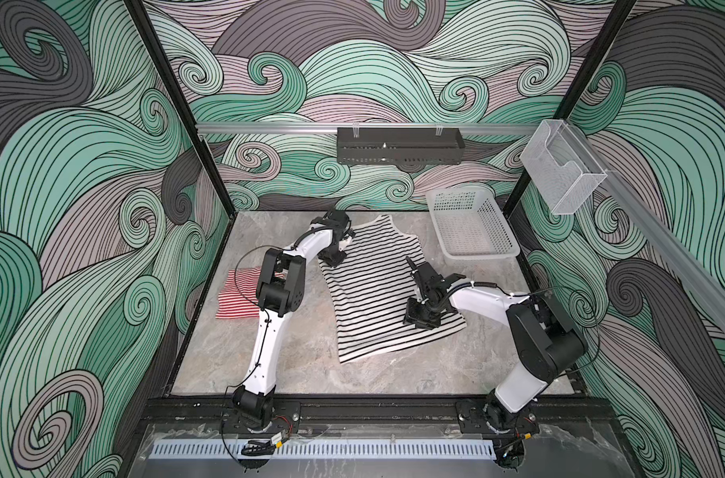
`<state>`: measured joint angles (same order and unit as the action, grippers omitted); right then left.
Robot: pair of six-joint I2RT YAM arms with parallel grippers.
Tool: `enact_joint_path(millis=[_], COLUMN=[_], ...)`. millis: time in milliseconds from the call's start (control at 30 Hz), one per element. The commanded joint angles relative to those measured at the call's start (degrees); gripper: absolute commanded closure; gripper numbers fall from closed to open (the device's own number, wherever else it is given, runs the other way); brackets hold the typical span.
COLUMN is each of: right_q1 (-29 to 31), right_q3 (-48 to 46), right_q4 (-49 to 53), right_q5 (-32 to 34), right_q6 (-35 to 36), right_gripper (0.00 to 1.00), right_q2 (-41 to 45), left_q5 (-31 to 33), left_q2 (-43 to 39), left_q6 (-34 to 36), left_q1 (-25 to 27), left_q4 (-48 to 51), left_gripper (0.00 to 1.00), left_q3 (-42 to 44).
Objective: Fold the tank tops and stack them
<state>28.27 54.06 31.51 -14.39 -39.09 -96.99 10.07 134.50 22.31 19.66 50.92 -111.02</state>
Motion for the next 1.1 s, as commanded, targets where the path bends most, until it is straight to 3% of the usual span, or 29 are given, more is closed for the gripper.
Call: enact_joint_path(millis=[0, 233, 433, 567, 733, 933, 1067], right_q1=[-3.8, -13.4, -15.4, -15.4, -14.0, -13.2, -13.6], right_q3=[-0.2, 1.0, 5.3, 13.1, 20.5, 30.8, 37.5], right_q4=[4.8, 7.0, 6.8, 9.1, 12.6, 14.3, 16.4], right_q5=[2.4, 2.8, -0.6, 0.4, 1.0, 0.5, 4.0], right_q6=[3.4, 7.2, 10.3, 12.1, 12.4, 12.2, 12.3], right_gripper=[0.55, 0.54, 0.54, 0.54, 0.53, 0.53, 0.53], right_q2=[-2.2, -4.2, -1.8, -1.4, -5.8, -13.9, -18.4], left_q5=[1.1, -0.1, -3.9, -4.1, -1.1, 0.4, 1.7], left_q2=[-3.1, -13.1, -20.7, -22.4, -23.4, -14.4, -7.5], left_q6=[0.4, -0.6, -1.6, -2.9, -3.4, -2.5, -1.3], left_q1=[0.3, 1.8, 3.0, 3.1, 3.1, 3.1, 2.9], left_q4=[1.7, 2.6, 7.1, 10.5, 6.1, 3.1, 2.5], left_gripper=[0.71, 0.72, 0.72, 0.73, 0.73, 0.72, 0.73], left_q3=[7.7, 22.8, 31.7, 31.5, 27.5, 15.4, 9.7])
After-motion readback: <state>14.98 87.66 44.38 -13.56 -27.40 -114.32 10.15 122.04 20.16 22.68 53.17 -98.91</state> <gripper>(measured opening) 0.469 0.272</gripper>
